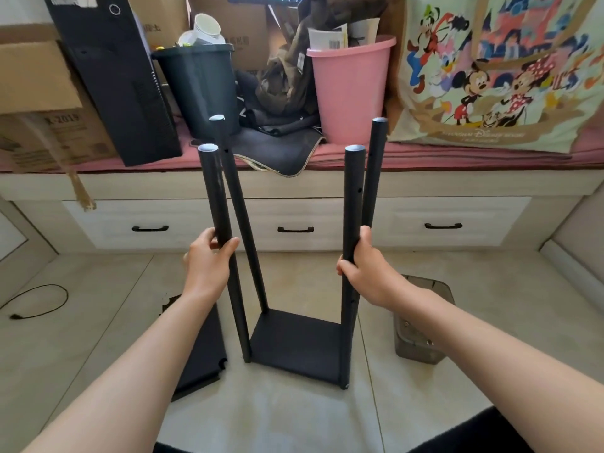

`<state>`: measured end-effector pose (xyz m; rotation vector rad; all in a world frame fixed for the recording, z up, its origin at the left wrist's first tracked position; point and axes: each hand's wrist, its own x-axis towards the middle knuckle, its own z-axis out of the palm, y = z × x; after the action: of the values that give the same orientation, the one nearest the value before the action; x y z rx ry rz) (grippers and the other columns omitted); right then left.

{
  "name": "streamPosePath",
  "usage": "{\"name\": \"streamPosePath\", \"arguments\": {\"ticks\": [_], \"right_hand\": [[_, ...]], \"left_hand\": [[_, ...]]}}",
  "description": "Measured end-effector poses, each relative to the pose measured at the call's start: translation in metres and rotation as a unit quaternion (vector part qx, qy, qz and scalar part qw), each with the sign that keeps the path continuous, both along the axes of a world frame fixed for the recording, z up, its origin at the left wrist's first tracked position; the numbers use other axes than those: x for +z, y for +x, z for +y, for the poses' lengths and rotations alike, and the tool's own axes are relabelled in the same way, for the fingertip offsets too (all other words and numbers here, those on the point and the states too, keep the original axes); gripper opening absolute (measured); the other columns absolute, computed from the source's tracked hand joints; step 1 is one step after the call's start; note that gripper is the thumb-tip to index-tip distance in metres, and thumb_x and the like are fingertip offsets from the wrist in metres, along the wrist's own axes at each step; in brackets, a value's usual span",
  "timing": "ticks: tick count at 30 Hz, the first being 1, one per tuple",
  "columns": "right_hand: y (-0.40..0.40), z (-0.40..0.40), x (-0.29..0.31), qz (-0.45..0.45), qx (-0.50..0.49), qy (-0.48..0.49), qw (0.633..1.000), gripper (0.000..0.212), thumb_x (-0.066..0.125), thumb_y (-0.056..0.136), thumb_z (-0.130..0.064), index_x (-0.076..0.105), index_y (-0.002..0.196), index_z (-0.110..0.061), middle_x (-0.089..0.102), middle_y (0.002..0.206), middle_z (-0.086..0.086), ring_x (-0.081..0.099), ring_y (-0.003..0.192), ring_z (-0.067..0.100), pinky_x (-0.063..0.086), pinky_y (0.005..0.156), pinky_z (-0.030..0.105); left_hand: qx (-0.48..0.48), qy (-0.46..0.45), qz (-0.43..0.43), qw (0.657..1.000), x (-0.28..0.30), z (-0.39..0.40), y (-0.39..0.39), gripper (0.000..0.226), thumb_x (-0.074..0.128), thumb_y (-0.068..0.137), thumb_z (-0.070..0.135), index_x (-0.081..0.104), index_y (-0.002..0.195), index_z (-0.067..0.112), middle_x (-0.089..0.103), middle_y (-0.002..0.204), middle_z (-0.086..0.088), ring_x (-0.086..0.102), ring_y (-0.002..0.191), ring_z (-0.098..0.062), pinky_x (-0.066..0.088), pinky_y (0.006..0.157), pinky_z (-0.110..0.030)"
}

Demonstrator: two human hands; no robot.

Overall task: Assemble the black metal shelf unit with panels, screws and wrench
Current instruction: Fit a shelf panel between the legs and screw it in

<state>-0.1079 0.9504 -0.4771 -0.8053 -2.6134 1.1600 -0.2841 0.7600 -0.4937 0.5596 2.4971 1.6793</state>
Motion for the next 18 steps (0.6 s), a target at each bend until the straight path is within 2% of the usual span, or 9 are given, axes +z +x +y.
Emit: {"name": "streamPosePath", "arguments": {"ticks": [4,6,8,11,12,14,18], "right_hand": [[-0.002,0.01,0.002,0.006,-0.018,0.037,0.999,0.036,0.041,0.103,-0.011,0.019,0.131,-0.007,0.058,0.093,0.023,0.06,0.08,0.04,0.054,0.08,0.048],[-0.004,0.014,0.0,0.003,-0.022,0.045,0.999,0.022,0.037,0.104,-0.014,0.025,0.123,-0.013,0.049,0.087,0.017,0.05,0.075,0.031,0.05,0.078,0.049],[-0.004,0.017,-0.002,0.02,-0.037,0.014,0.999,0.016,0.036,0.105,-0.015,0.029,0.118,-0.016,0.045,0.087,0.012,0.047,0.073,0.023,0.047,0.074,0.045],[-0.005,0.026,-0.006,0.037,-0.035,0.027,0.998,0.043,0.044,0.101,-0.007,0.015,0.132,-0.014,0.053,0.093,0.015,0.059,0.077,0.028,0.055,0.073,0.042],[-0.005,0.029,-0.007,0.044,-0.035,0.028,0.998,0.047,0.045,0.1,-0.007,0.014,0.134,-0.014,0.054,0.094,0.016,0.061,0.079,0.029,0.055,0.073,0.043],[-0.005,0.035,-0.011,0.063,-0.037,0.026,0.997,0.046,0.045,0.1,-0.007,0.015,0.134,-0.013,0.055,0.097,0.015,0.062,0.083,0.03,0.055,0.071,0.042],[-0.003,0.044,-0.022,0.111,-0.052,0.043,0.992,0.041,0.048,0.1,-0.009,0.022,0.131,-0.017,0.056,0.095,0.009,0.061,0.078,0.021,0.049,0.061,0.025]], "left_hand": [[-0.012,-0.022,0.023,0.999,0.005,-0.003,0.018,0.034,0.065,0.097,0.026,0.061,0.128,0.012,0.067,0.113,-0.005,0.063,0.111,-0.023,0.054,0.098,-0.05],[-0.009,-0.031,0.028,0.999,0.007,-0.003,0.026,0.033,0.066,0.097,0.026,0.062,0.127,0.012,0.068,0.109,-0.002,0.063,0.107,-0.02,0.055,0.097,-0.047],[-0.017,-0.041,0.025,0.999,0.009,-0.005,0.032,0.033,0.067,0.096,0.027,0.064,0.125,0.012,0.068,0.105,0.001,0.063,0.105,-0.018,0.055,0.096,-0.046],[-0.039,-0.059,0.011,0.997,0.013,-0.009,0.039,0.03,0.069,0.094,0.028,0.066,0.121,0.013,0.068,0.102,0.004,0.064,0.105,-0.019,0.055,0.094,-0.047],[-0.043,-0.066,0.007,0.997,0.015,-0.011,0.04,0.028,0.07,0.094,0.027,0.067,0.118,0.014,0.068,0.102,0.005,0.064,0.106,-0.02,0.055,0.095,-0.047],[-0.049,-0.082,-0.001,0.995,0.018,-0.013,0.04,0.02,0.07,0.094,0.027,0.068,0.111,0.017,0.068,0.1,0.005,0.063,0.106,-0.021,0.054,0.096,-0.048],[-0.073,-0.101,-0.042,0.991,0.026,-0.014,0.03,0.014,0.069,0.095,0.027,0.068,0.105,0.017,0.068,0.102,-0.002,0.063,0.103,-0.022,0.054,0.096,-0.049]]}}
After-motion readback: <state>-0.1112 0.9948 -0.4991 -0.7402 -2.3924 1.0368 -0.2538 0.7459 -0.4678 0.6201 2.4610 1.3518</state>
